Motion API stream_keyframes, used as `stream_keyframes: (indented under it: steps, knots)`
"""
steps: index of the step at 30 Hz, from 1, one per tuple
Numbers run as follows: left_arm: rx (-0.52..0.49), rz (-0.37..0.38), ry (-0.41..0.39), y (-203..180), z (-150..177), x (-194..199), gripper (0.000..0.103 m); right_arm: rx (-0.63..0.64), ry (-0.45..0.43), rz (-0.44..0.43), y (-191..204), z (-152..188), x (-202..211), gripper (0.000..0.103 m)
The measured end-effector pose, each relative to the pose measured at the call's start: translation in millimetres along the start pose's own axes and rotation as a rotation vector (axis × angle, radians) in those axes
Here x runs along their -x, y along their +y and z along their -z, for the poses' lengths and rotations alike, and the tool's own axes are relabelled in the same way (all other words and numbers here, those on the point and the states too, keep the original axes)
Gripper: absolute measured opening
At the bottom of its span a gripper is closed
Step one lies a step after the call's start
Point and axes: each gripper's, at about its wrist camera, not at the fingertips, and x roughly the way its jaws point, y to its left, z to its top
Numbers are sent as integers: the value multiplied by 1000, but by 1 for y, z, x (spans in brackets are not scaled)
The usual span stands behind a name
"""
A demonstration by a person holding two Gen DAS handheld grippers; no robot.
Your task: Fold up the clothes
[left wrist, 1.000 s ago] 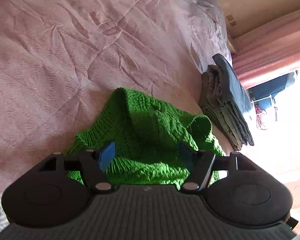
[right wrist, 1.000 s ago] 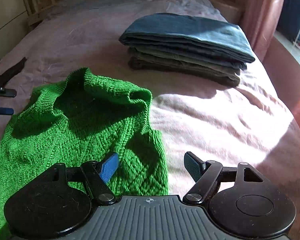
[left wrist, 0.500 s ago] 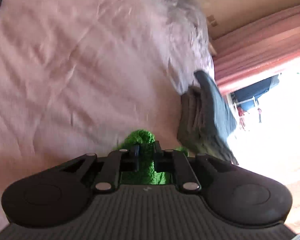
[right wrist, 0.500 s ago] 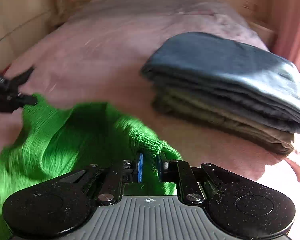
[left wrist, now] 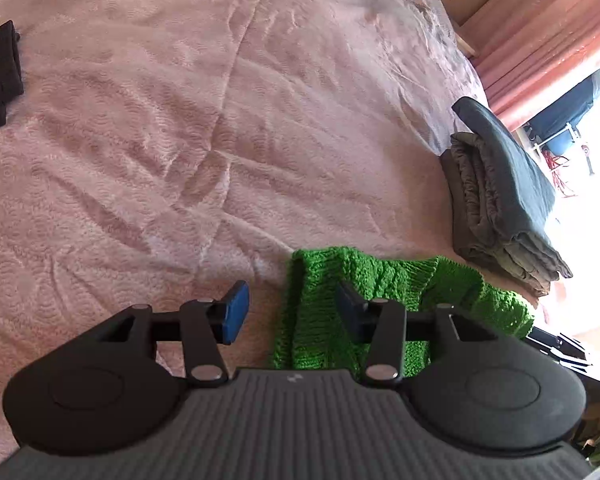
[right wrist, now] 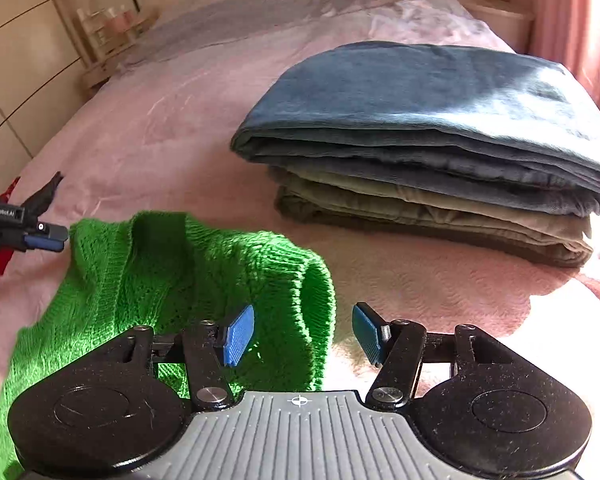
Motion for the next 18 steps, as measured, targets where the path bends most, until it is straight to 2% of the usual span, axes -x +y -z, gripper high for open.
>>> stream_keyframes:
  steps: [1, 2, 4, 6, 7, 9, 10, 12, 14, 16, 18]
  knots:
    - [-24, 1, -6, -3, 0, 1, 42, 30, -5, -6, 4, -1, -4, 59]
    - [-51, 0, -10, -7, -1, 1, 42, 65, -7, -16, 8, -4, -10, 43]
    - [-120, -17, -13, -18, -5, -6, 38, 124, 0, -65, 12, -11, -25, 4]
    - [-188, -38, -27, -29, -12, -17, 36, 56, -41, -14, 2, -22, -40, 4]
    - [-206, -47, -44, -32, -15, -20, 37, -61, -56, 23, -11, -27, -47, 4]
    - [-201, -70, -69, -32, -19, -26, 38, -330, 0, 17, -40, -29, -63, 4]
    - [-185, -73, -79, -29, -20, -24, 38, -395, 35, -7, -47, -26, -67, 10]
    - [-164, -57, -98, -23, -20, -19, 42, -386, 26, -22, -47, -20, -56, 27]
    - [-200, -33, -114, -19, -16, -9, 47, -261, -13, 36, -37, -14, -35, 75]
    - [-331, -37, -118, -24, -10, -5, 53, -71, -55, 97, -23, -9, -17, 76]
    - [-494, -53, -115, -34, -4, -6, 55, 110, -47, 106, -10, -10, -13, 76]
